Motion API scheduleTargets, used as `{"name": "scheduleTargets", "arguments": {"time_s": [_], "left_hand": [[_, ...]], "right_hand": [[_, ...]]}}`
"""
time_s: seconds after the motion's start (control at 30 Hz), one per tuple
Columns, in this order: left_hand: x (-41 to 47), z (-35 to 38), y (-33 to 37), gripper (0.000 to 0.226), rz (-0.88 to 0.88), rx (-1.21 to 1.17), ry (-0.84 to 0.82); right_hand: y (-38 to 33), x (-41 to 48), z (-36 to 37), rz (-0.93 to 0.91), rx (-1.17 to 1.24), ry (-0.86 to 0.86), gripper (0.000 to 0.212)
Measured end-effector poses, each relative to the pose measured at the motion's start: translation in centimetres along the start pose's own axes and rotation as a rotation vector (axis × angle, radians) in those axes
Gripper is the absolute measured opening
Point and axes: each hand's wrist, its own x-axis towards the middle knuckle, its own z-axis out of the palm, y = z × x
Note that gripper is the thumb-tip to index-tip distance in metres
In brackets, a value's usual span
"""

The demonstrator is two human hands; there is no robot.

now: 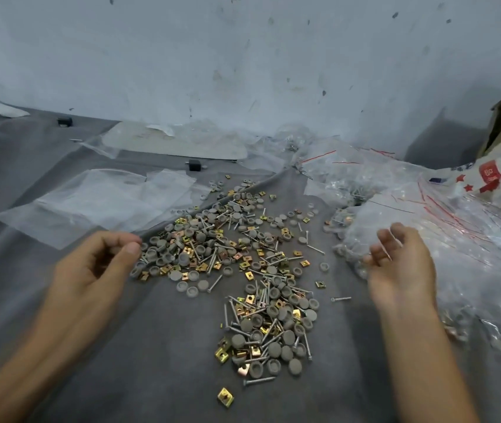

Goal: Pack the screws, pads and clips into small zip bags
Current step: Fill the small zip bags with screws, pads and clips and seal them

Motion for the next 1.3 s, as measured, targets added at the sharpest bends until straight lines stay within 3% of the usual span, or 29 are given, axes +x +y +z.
{"name": "scheduleTargets", "arguments": {"time_s": [0.07,0.1,0.2,0.27,0.4,0.47,0.53,0.6,0.7,0.93,1.1,1.2,1.3], "left_hand": [[0.3,0.6,-0.2,0.005,-0.044,0.001,0.014],[0.7,0.7,-0.4,0.011,-0.074,0.018,0.037],[2.5,0.4,-1.3,0.012,-0.143,0.105,0.099],[4.4,0.0,-2.0,0.013,-0.162,0.206,0.122],[8.3,0.0,-2.8,0.012,-0.115,0.501,0.116],[10.2,-0.3,-3.9,0.029,-0.104,0.747,0.056],[11.6,-0.6,-4.7,0.049,-0.232,0.979,-0.051],[12.4,-1.2,-5.3,0.043,-0.280,1.085,-0.096],[13.0,-1.8,-5.5,0.022,-0.231,1.015,-0.050],[12.9,-3.0,-4.4,0.012,-0.170,0.779,0.111],[10.3,-2.5,0.0,0.023,-0.018,0.566,0.131],[6.7,-1.6,3.3,0.027,-0.031,0.234,0.040],[2.9,-0.4,5.6,0.031,-0.227,-0.250,-0.146]], "right_hand": [[1.3,-1.3,1.4,0.004,-0.178,-0.269,0.010],[2.0,-2.1,2.0,-0.029,-0.297,-0.401,0.013],[4.6,-4.4,3.1,-0.371,-0.848,-0.716,0.009],[6.2,-5.6,3.5,-0.497,-1.013,-0.858,0.013],[7.9,-6.8,3.6,-0.468,-1.117,-0.984,0.022],[8.0,-7.1,3.6,-0.477,-1.159,-1.005,0.024],[8.0,-7.2,3.6,-0.478,-1.179,-1.040,0.024],[8.0,-7.4,3.6,-0.465,-1.201,-1.065,0.025],[8.1,-7.5,3.7,-0.484,-1.208,-1.092,0.023],[8.5,-7.9,3.9,-0.473,-1.189,-1.112,0.019],[8.3,-8.1,4.1,-0.457,-1.058,-1.046,0.016],[8.3,-8.6,4.5,-0.417,-0.913,-0.989,0.023],[8.1,-9.5,5.4,-0.033,-0.554,-0.994,0.063]]}}
